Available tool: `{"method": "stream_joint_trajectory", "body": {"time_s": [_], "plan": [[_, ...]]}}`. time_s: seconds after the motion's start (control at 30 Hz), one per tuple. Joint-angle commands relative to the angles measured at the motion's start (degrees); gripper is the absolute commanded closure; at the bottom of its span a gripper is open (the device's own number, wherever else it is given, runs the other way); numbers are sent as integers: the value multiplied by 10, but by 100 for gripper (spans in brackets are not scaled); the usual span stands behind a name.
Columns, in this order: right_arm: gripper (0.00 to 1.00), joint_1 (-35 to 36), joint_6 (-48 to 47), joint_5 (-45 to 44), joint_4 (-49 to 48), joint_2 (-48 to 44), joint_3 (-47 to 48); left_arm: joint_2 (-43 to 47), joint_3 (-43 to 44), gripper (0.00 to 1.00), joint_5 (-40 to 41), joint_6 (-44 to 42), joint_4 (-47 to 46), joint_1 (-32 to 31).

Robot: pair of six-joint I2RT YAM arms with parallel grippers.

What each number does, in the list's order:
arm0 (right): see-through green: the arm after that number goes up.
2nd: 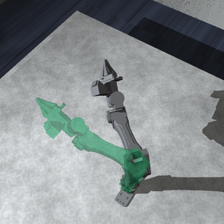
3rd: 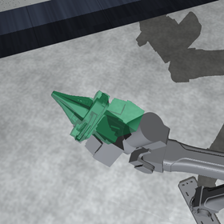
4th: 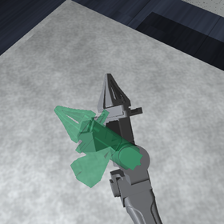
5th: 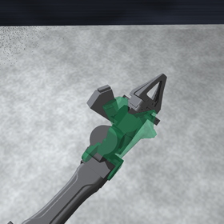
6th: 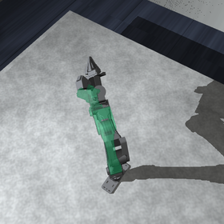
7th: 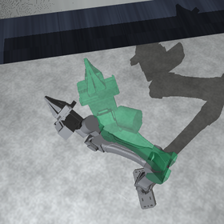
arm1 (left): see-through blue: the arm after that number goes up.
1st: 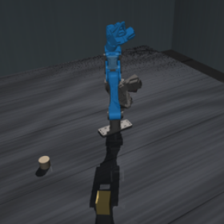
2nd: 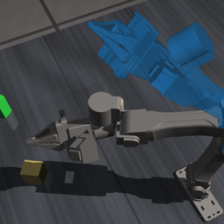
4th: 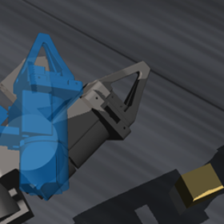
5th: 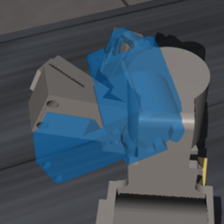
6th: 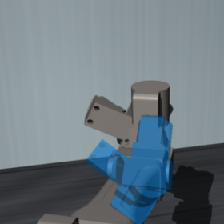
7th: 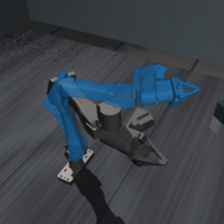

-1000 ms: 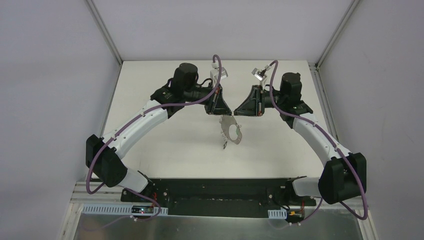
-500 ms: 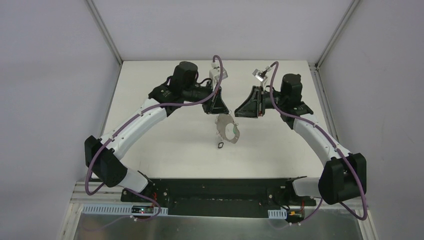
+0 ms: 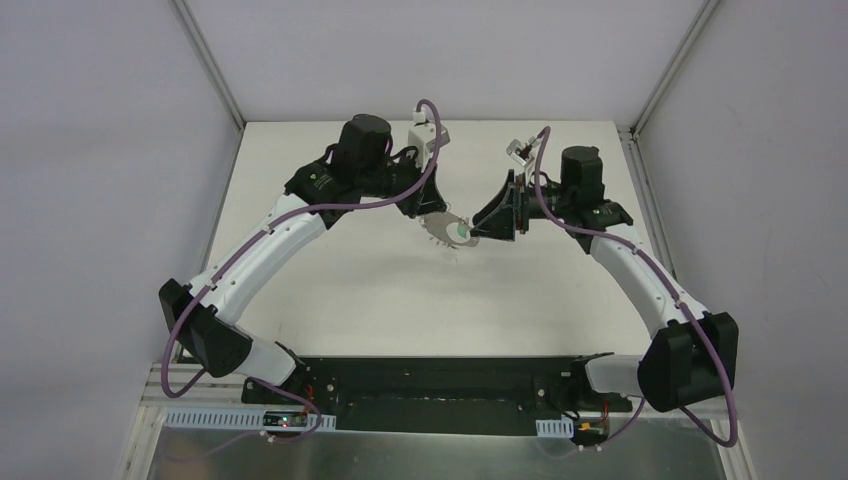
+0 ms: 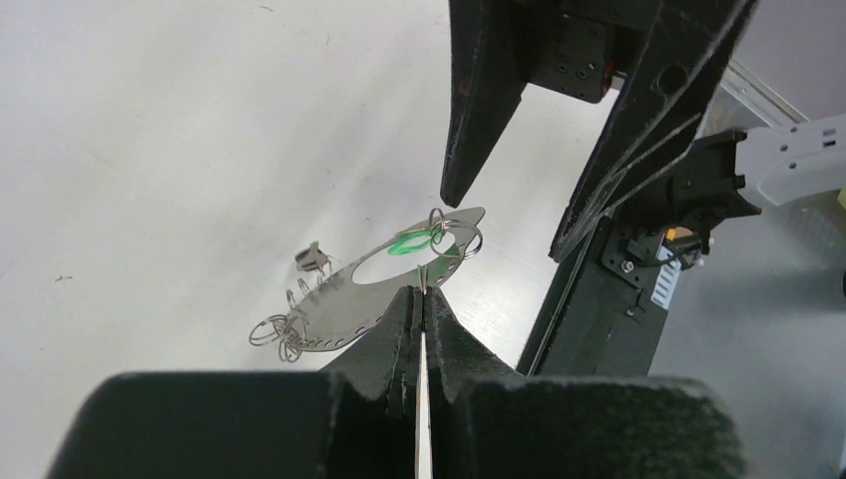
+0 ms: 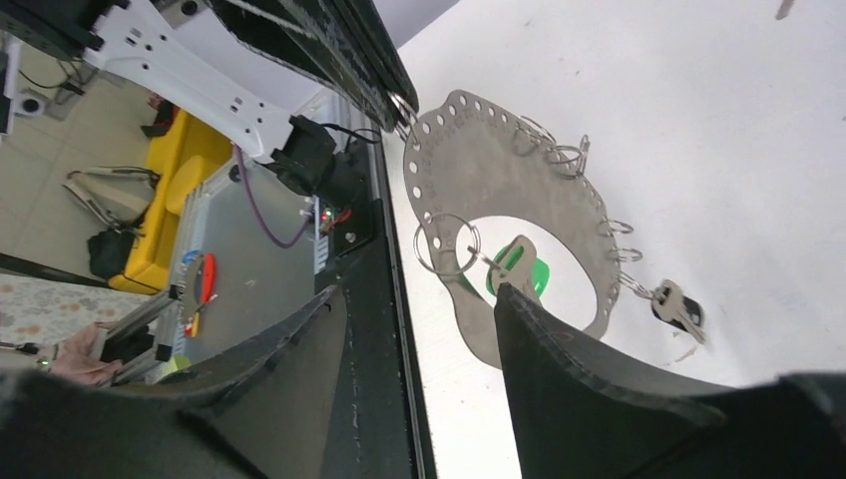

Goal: Put the keys on the keyring

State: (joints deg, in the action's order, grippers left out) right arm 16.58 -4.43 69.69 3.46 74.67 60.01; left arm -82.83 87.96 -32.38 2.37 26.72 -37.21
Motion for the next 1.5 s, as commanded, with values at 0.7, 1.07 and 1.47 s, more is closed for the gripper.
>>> {"method": "stream_joint_trajectory", "body": {"time_s": [0.7, 1.07, 1.47], "plan": [[69, 40, -147, -65, 103, -11, 33, -3, 39, 100, 42, 68, -4, -7], [95, 41, -118, -74, 74, -6, 29, -14, 49, 100, 51, 81, 7, -7], [100, 39, -50, -89, 34, 3, 32, -22, 55, 100, 78, 47, 30, -8]]}}
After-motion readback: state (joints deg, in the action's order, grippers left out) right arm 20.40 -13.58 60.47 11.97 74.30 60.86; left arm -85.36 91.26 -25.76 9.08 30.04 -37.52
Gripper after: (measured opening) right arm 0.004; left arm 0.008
